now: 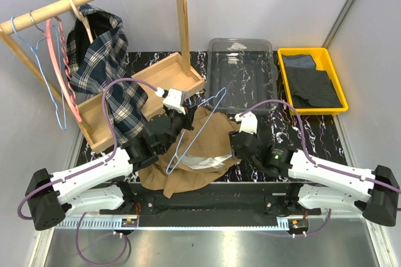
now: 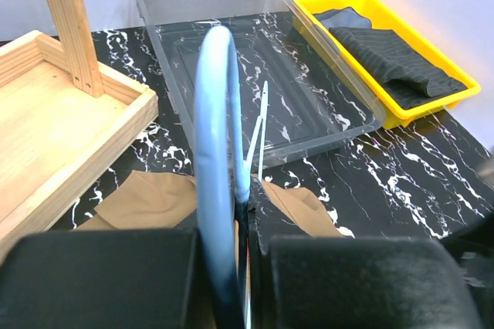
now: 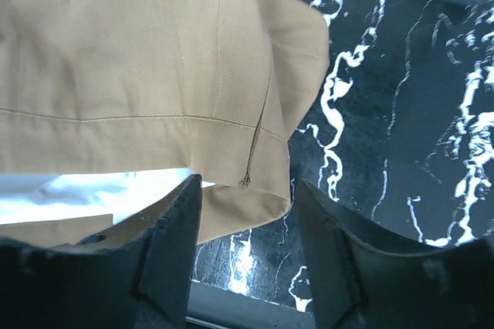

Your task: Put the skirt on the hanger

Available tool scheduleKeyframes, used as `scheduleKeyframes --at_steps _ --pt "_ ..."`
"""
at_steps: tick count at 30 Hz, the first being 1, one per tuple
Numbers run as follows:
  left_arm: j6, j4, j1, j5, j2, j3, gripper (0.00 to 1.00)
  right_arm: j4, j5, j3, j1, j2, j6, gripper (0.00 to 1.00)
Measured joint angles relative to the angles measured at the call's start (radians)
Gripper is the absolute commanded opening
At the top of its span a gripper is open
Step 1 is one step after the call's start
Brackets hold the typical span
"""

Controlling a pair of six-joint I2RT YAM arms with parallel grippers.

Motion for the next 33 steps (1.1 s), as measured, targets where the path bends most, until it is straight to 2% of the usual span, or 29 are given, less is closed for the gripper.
scheduleKeyframes --at_steps 2,6,19,23,28,29,33 --pt "0.003 0.001 -0.001 -0.009 0.002 0.001 0.00 -0.031 0.025 0.012 0.018 -0.031 0.008 0.42" --pt "0.004 -0.001 -0.001 -0.019 0.004 0.001 0.00 -0.052 0.021 0.045 0.040 -0.028 0.002 0.26" --pt "0.004 -0.023 -0.004 -0.024 0.005 0.006 0.00 -0.026 -0.065 0.032 0.095 0.225 0.026 0.13" --pt "0.004 -0.035 -0.004 -0.026 -0.002 0.006 0.00 0.016 -0.063 0.033 0.095 0.324 0.026 0.15" --pt "0.004 -0.054 -0.004 -0.027 -0.019 0.006 0.00 0.056 -0.039 0.048 0.095 0.450 0.005 0.24" --pt "0.004 -0.057 -0.004 -0.027 -0.023 0.006 0.00 0.057 -0.026 0.063 0.095 0.472 -0.006 0.28" --pt "0.003 -0.067 -0.004 -0.030 -0.043 0.006 0.00 0.085 0.003 0.121 0.093 0.492 -0.060 0.37"
